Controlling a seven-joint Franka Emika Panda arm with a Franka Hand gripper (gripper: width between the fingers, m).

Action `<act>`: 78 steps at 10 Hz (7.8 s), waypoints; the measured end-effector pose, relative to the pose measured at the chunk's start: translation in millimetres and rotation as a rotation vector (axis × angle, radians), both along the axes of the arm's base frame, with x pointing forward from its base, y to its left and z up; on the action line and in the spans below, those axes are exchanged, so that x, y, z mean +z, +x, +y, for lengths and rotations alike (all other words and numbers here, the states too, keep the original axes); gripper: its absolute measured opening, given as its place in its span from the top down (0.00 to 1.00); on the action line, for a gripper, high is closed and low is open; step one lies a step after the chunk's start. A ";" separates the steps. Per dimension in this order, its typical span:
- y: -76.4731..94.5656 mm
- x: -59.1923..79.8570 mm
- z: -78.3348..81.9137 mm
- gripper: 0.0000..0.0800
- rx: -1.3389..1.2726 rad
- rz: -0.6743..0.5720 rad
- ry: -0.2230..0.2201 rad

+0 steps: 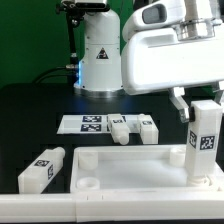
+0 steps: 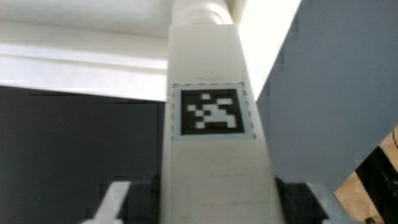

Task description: Assemble desk

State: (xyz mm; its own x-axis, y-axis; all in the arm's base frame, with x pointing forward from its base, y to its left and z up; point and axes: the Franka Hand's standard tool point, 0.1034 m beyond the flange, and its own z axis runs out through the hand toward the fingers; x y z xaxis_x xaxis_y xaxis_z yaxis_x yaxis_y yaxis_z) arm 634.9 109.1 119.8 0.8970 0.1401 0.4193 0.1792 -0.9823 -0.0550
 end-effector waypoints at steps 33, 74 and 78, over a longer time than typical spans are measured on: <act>-10.3 -0.6 13.4 0.53 -1.154 0.468 0.373; 6.0 -1.5 -1.9 0.64 -0.370 0.387 0.074; 3.2 -4.1 -0.6 0.64 -1.211 0.470 0.320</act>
Offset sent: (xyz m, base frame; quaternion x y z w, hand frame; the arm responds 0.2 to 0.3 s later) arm -0.0092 0.0115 -0.0196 -0.0074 0.0069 0.0032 0.9999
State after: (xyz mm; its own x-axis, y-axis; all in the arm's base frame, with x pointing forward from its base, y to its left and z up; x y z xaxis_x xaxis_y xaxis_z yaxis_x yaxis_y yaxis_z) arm 638.0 108.5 115.7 0.4522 -0.8867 -0.0968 -0.8892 -0.4397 -0.1266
